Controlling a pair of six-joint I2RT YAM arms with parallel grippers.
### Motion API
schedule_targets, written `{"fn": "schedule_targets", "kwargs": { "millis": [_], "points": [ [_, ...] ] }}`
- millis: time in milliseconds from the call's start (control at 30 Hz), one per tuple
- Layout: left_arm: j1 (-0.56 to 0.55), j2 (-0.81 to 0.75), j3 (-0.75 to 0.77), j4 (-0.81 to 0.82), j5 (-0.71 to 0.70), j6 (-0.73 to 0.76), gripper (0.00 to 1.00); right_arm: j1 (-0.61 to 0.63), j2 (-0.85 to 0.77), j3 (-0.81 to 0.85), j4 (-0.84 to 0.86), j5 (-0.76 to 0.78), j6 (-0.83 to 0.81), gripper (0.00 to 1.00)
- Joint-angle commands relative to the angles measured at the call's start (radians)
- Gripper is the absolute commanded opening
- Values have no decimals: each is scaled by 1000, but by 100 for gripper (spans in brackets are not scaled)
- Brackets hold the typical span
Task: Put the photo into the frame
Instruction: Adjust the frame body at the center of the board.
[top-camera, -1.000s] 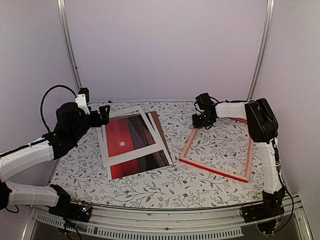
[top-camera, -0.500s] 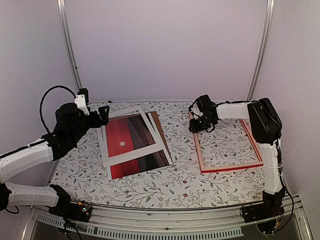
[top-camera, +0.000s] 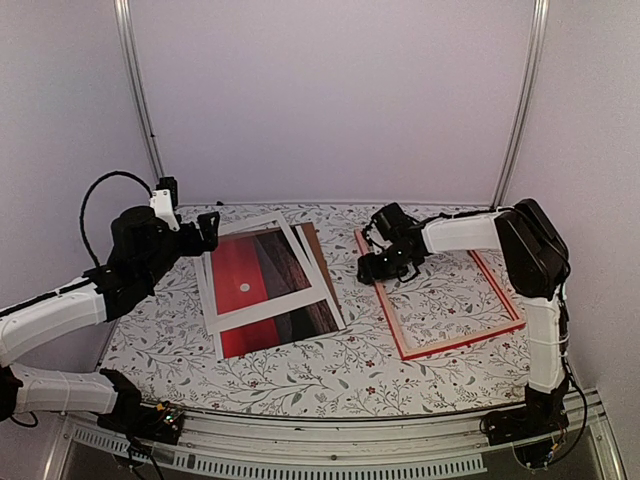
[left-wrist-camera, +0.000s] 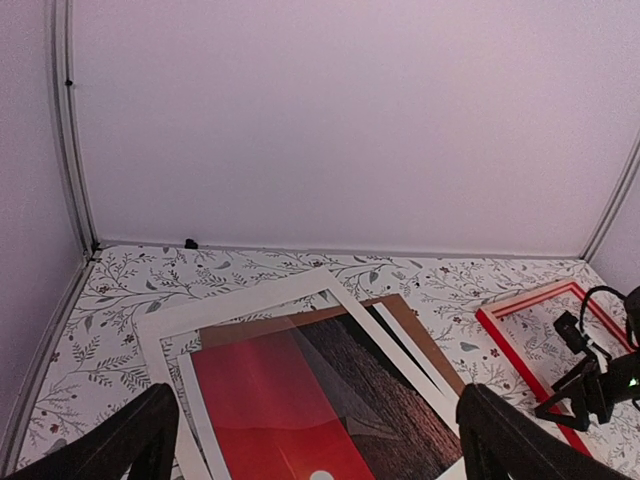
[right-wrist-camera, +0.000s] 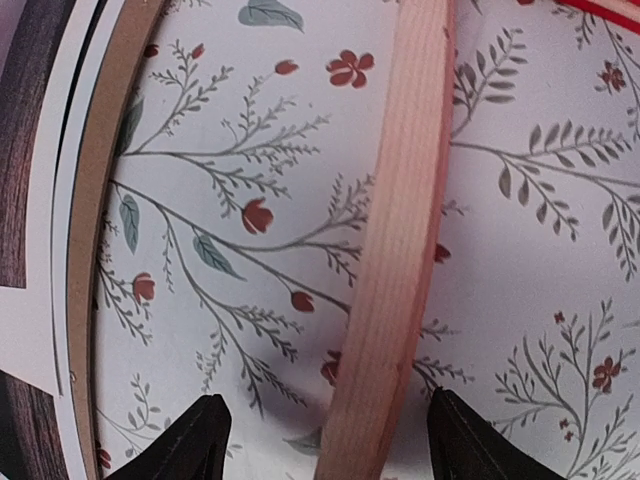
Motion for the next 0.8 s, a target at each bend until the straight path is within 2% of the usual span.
{"fn": "schedule_targets", "kwargs": {
  "millis": [0, 100, 233, 533, 767],
  "points": [
    [-17, -14, -25, -14, -16, 2, 100, -3, -105, -105, -32, 73, 68, 75],
    [-21, -15, -28, -16, -11, -2, 100, -2, -180, -193, -25, 59, 83, 82],
    [-24, -13, -31, -12, -16, -1, 100, 13, -262, -302, -17, 47, 107, 83],
    [-31, 10, -31, -8, -17, -7, 100, 96, -352, -432, -6, 46, 178, 78],
    [-32, 15, -28, -31, -23, -28, 100, 155, -320, -404, 30, -11, 205, 72]
  ]
}}
